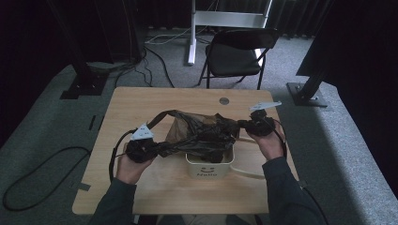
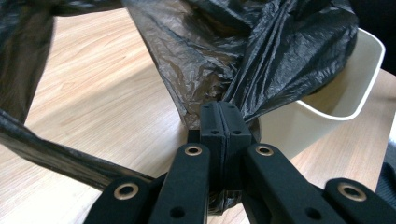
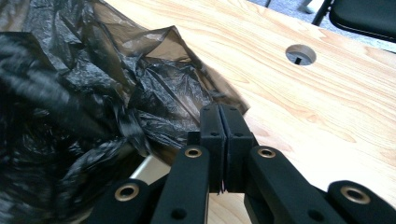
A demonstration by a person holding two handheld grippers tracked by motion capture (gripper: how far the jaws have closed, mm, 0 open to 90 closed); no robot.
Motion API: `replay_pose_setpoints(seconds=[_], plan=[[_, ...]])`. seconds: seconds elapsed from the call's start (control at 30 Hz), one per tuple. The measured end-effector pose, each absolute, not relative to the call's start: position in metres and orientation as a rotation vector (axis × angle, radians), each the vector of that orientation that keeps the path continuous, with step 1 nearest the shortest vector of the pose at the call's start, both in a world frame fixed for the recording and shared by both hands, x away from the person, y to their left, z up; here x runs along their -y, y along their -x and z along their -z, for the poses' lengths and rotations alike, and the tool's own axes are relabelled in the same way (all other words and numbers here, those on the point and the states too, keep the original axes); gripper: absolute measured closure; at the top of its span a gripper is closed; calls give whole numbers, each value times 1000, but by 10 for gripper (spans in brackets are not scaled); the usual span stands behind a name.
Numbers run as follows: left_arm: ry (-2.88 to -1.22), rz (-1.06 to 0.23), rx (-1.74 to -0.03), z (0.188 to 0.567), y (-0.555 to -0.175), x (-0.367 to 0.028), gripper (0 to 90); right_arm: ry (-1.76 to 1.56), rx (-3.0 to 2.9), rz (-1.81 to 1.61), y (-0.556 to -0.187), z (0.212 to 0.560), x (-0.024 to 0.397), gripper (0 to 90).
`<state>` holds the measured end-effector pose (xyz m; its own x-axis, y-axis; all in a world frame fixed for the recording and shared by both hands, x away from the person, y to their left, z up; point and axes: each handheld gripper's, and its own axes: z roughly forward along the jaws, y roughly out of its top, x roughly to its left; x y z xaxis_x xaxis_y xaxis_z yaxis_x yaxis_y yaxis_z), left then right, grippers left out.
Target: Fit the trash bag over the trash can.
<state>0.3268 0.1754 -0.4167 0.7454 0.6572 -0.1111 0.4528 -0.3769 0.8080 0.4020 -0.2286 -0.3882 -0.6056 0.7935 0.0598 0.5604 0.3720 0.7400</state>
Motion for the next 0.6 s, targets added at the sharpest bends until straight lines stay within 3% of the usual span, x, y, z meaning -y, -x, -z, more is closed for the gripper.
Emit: replay_pose_setpoints(seconds=[0.4, 0.6], plan=[[-2024, -300, -856, 416, -327, -181, 900, -1237, -2298, -1058, -401, 390, 241, 888], [-2029, -280, -816, 415, -327, -169, 900, -1187, -2314, -1099, -394, 387, 236, 736]])
